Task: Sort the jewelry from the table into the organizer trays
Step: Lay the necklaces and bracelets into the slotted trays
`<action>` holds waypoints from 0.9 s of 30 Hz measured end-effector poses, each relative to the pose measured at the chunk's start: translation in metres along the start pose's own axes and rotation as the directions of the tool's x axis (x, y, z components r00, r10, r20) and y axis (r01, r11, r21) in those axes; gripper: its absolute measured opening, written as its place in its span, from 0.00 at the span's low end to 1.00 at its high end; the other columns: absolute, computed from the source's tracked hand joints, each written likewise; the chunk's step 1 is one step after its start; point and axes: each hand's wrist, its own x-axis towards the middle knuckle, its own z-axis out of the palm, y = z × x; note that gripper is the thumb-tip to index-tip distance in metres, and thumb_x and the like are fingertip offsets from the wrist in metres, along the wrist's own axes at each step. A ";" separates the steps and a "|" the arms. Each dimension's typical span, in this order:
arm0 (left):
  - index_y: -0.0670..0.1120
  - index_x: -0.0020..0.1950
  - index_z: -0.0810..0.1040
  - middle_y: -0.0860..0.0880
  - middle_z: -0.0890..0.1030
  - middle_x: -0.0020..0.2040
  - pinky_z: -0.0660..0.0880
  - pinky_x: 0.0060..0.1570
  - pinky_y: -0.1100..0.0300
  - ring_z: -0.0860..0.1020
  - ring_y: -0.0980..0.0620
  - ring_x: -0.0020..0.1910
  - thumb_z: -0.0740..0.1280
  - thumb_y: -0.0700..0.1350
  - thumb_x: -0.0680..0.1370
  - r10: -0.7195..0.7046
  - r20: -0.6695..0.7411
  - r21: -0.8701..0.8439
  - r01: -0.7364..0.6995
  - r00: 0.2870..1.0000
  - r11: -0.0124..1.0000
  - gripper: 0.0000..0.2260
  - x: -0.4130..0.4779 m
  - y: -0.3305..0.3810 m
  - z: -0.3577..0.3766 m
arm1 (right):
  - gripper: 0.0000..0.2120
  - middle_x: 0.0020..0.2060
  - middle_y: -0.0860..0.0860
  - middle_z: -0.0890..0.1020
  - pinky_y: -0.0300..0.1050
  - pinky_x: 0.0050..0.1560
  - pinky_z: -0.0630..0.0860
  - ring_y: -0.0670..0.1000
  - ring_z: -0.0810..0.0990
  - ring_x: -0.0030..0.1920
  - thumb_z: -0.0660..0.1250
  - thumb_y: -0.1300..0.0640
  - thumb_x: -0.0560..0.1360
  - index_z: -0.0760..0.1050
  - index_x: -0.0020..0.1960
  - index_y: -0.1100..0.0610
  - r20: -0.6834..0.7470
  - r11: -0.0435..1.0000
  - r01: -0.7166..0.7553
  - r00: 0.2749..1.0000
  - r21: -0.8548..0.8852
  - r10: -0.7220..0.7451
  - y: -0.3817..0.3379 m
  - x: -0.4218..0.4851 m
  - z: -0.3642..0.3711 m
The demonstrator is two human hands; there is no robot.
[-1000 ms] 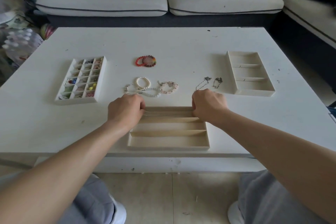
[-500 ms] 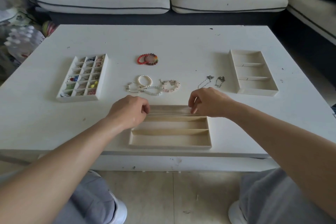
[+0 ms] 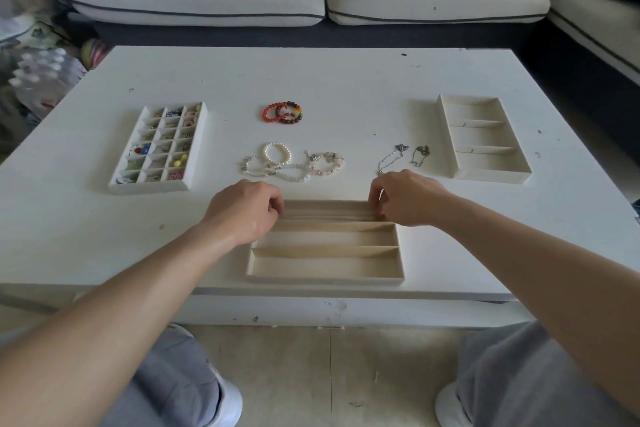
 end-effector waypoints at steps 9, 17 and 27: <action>0.58 0.48 0.82 0.57 0.82 0.48 0.73 0.40 0.59 0.79 0.50 0.44 0.60 0.42 0.77 -0.011 -0.004 -0.021 0.011 1.000 1.000 0.14 0.003 0.002 -0.001 | 0.13 0.45 0.40 0.83 0.44 0.45 0.76 0.47 0.80 0.50 0.61 0.60 0.71 0.76 0.44 0.42 -0.041 1.000 0.003 0.999 0.018 -0.002 0.000 0.001 -0.003; 0.57 0.48 0.83 0.58 0.83 0.46 0.74 0.43 0.58 0.80 0.50 0.46 0.63 0.44 0.77 0.050 -0.111 -0.161 -0.068 0.993 0.985 0.11 0.026 0.044 -0.013 | 0.15 0.52 0.45 0.81 0.46 0.45 0.74 0.52 0.77 0.51 0.58 0.59 0.75 0.80 0.48 0.44 -0.241 0.991 -0.058 0.967 0.124 0.087 0.015 0.028 -0.012; 0.55 0.50 0.83 0.53 0.84 0.51 0.75 0.43 0.57 0.80 0.44 0.47 0.60 0.43 0.77 0.070 -0.131 -0.124 -0.086 0.989 0.989 0.13 0.073 0.102 0.001 | 0.19 0.58 0.53 0.79 0.51 0.51 0.76 0.58 0.79 0.58 0.64 0.40 0.79 0.75 0.62 0.51 -0.194 0.978 -0.203 0.962 -0.040 0.192 0.025 0.076 0.002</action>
